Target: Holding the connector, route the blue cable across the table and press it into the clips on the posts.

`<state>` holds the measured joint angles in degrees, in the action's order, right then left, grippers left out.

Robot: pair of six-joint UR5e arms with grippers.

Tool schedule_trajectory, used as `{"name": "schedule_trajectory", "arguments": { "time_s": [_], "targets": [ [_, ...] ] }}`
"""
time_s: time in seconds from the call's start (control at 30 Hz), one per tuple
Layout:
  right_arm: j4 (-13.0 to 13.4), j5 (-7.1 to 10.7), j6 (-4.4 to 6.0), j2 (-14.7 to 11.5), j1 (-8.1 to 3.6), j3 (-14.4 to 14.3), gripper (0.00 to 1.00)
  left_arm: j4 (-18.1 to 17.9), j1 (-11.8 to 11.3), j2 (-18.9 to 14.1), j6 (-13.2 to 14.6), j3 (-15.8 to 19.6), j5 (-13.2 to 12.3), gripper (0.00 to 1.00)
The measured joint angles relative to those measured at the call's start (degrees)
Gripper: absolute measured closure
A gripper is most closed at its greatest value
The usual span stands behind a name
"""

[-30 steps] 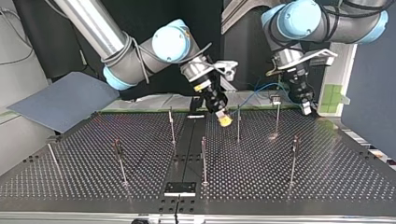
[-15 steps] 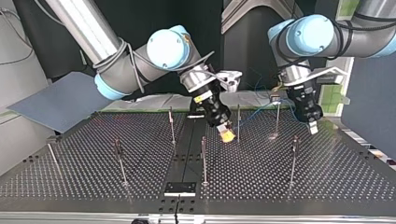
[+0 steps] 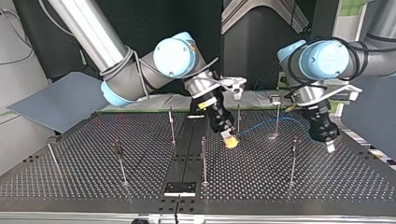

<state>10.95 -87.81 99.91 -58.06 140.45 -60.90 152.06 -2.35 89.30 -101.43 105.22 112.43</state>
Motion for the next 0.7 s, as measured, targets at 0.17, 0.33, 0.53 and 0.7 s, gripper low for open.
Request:
{"name": "schedule_trajectory", "arguments": {
  "time_s": [0.17, 0.33, 0.53, 0.7],
  "targets": [
    [0.0, -0.07, -0.19, 0.1, 0.5, 0.0, 1.0, 2.1, -1.7, -1.0, 1.0, -0.4, 1.7, 1.0],
    [0.1, -0.84, -0.22, 0.5, 0.58, 0.1, 1.0, 2.6, -2.2, -1.2, -0.1, 0.8, 1.0, 1.0],
    [0.1, -1.22, -0.29, 2.5, 0.34, 0.6, 1.0, 0.0, -2.5, 0.3, -2.7, 1.9, -2.0, 1.0],
    [0.1, -1.34, -0.31, 3.7, 0.02, 1.8, 1.0, -2.4, -3.1, 1.8, -3.5, 1.8, -4.4, 1.0]
  ]
}}
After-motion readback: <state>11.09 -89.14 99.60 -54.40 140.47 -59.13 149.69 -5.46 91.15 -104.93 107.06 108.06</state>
